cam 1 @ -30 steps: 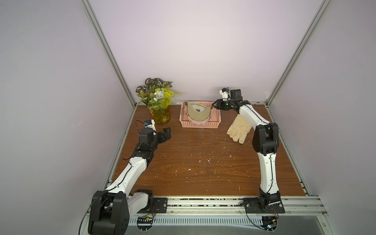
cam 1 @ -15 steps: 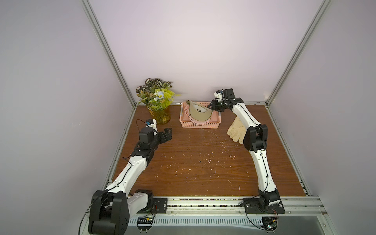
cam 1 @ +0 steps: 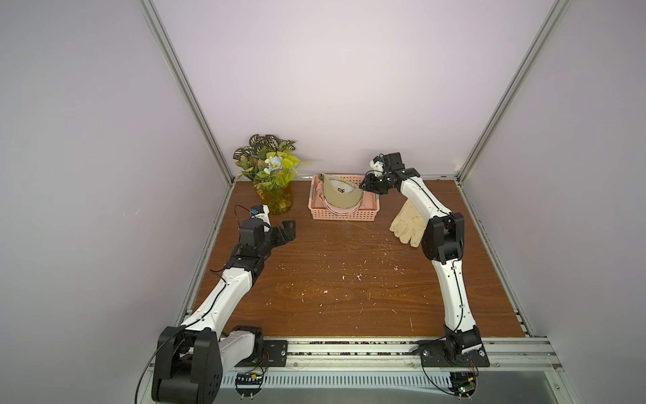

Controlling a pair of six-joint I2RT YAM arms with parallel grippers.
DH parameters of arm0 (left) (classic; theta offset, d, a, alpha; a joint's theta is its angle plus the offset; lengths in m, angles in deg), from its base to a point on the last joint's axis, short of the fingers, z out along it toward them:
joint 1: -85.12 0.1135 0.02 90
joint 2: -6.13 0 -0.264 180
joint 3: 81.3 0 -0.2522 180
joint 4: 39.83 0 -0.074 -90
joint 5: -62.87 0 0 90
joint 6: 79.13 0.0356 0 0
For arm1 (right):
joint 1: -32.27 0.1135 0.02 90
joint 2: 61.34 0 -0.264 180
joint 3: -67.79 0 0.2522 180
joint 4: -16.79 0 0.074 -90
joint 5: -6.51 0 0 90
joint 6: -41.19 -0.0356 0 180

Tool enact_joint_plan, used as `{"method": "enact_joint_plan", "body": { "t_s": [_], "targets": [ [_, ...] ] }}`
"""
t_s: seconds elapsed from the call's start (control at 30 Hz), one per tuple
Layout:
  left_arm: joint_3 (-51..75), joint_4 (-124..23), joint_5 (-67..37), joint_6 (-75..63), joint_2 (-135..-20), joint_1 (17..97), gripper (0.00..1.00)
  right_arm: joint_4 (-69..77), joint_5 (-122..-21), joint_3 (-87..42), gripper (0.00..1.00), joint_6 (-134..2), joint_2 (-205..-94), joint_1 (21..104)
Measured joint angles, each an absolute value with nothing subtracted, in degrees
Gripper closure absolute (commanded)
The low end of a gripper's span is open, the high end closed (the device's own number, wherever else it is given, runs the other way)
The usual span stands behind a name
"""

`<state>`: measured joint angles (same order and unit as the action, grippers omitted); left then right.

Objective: Turn the baseball cap inside out
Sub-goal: Pick up the baseball cap from the basket.

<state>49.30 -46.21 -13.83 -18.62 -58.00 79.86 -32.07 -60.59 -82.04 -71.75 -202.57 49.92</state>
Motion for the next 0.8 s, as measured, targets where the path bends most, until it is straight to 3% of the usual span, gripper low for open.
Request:
{"method": "enact_joint_plan", "body": {
  "t_s": [0.23,0.5,0.8],
  "targets": [
    [49.3,-46.21,-13.86,-18.62,-58.0,79.86,0.01,-33.07,-60.48,-85.56,0.63,-71.82,-203.51,50.6],
    [49.33,-46.36,-13.86,-18.62,-58.0,79.86,0.01,-34.36,-61.1,-85.89,0.57,-71.77,-203.75,50.75],
    [49.33,-46.39,-13.88,-18.62,-58.0,79.86,0.01,-34.75,-62.82,-85.86,0.63,-71.86,-203.77,50.91]
  ]
}}
